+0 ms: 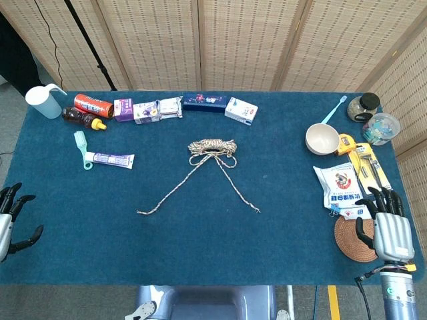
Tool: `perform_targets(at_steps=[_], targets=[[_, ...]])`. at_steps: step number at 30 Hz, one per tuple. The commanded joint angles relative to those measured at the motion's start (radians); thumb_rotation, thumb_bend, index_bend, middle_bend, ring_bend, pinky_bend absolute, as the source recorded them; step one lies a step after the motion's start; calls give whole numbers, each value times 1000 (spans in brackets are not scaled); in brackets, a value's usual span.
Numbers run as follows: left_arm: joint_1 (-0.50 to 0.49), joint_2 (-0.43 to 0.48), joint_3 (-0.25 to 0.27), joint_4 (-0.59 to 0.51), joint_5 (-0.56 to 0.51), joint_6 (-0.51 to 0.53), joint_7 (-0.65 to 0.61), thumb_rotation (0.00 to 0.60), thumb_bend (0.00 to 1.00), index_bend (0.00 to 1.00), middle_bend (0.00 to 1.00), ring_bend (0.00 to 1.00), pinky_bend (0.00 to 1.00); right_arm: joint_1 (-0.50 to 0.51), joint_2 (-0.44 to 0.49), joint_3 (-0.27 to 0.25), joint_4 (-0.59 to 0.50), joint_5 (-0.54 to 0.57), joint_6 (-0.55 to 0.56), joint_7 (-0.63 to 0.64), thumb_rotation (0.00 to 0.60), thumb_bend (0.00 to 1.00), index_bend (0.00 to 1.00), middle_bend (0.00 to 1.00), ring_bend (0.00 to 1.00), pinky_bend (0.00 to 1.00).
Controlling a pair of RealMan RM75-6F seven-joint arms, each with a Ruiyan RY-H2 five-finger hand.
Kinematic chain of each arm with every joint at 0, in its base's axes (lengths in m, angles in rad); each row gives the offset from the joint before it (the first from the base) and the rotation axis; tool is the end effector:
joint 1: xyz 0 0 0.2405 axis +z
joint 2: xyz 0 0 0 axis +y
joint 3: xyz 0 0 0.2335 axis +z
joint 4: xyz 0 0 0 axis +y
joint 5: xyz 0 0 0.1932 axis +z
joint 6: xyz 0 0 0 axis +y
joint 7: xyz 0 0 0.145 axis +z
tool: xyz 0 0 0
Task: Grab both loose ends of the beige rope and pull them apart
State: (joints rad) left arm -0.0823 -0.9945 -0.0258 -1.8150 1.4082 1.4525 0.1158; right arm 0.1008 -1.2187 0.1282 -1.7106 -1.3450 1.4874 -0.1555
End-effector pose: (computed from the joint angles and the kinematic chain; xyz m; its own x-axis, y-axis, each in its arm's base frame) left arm -0.2713 0.1703 0.1796 0.4207 0.0747 0.9041 0.9022 0.0701 -0.4256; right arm -0.2691 -0.1943 0.1457 0.3362 0.0471 0.9406 -0.9372 0.1155 0.3292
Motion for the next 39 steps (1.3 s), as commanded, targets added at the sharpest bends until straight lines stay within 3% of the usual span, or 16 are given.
perform_targets(at_steps=[1, 23, 39], targets=[[-1, 2, -2, -3, 0, -1, 4, 474, 300, 232, 62, 11, 0, 0, -2, 1, 4, 0, -2, 4, 600, 555, 346, 151, 54, 0], [-8, 20, -33, -34, -7, 20, 51, 475, 300, 232, 62, 15, 0, 20, 21, 9, 7, -41, -34, 88, 600, 555, 345, 167, 92, 33], [-41, 21, -49, -63, -44, -27, 88, 477, 300, 232, 62, 20, 0, 210, 8, 24, 34, -146, -264, 224, 600, 529, 359, 190, 145, 63]])
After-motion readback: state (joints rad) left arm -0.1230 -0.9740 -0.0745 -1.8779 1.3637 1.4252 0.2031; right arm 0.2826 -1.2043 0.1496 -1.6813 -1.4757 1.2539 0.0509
